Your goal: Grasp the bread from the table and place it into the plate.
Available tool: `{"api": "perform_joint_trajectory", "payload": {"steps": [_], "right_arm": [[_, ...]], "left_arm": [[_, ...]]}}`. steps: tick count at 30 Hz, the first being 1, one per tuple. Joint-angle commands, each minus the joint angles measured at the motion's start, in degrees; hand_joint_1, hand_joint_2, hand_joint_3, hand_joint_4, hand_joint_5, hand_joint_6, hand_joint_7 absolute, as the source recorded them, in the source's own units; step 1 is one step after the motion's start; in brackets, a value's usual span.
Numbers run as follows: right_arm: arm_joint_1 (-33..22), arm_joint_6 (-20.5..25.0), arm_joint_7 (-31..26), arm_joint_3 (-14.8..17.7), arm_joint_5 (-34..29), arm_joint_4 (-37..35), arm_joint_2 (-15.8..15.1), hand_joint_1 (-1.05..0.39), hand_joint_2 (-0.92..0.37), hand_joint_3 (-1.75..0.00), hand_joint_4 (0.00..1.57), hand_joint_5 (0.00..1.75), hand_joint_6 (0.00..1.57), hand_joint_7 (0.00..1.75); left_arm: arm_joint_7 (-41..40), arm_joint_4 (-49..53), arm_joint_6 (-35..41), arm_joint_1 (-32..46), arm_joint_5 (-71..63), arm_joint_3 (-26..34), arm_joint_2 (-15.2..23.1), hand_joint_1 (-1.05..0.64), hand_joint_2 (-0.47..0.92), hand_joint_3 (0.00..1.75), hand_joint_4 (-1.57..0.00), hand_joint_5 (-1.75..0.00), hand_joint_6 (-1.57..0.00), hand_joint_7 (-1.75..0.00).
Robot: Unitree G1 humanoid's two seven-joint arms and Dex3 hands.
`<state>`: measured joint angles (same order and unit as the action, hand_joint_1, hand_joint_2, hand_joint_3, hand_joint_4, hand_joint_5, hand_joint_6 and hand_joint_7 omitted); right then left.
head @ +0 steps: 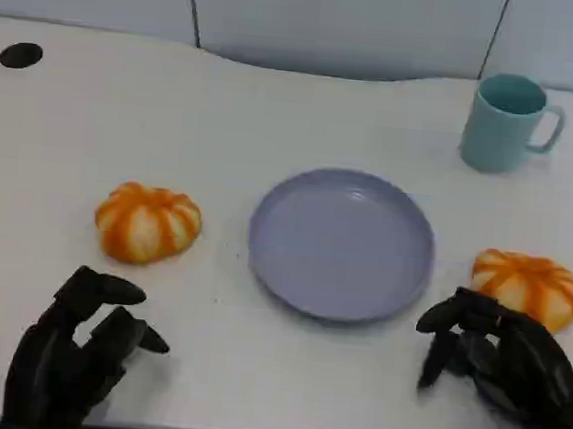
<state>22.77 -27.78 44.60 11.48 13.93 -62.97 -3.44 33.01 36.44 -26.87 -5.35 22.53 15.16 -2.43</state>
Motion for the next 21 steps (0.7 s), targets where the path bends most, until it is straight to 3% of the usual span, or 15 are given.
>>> {"api": "perform_joint_trajectory", "payload": {"steps": [1, 7, 21], "right_arm": [[-0.97, 1.85, -0.63, 0.16, -0.18, -0.95, -0.47, -0.54, -0.92, -0.12, 0.63, 1.57, 0.72, 1.02], [-1.22, 0.19, -1.67, -0.54, -1.25, -0.72, -0.61, -0.56, -0.92, -0.14, 0.63, 1.56, 0.73, 1.04], [-1.42, 2.08, -1.18, 0.08, -0.27, -0.05, -0.26, -0.56, -0.92, -0.12, 0.62, 1.58, 0.72, 1.05]], "left_arm": [[-0.19, 0.26, -0.42, -0.24, 0.01, 0.21, 0.91, -0.69, 0.92, 0.16, -0.41, -1.75, -0.23, -1.63], [-0.22, 0.36, -0.16, -0.34, 0.11, 0.27, 0.96, -0.68, 0.92, 0.17, -0.39, -1.75, -0.22, -1.65], [-0.36, -0.49, 0.29, 0.10, 0.19, 0.12, 0.79, -0.69, 0.92, 0.14, -0.40, -1.75, -0.23, -1.63]]}}
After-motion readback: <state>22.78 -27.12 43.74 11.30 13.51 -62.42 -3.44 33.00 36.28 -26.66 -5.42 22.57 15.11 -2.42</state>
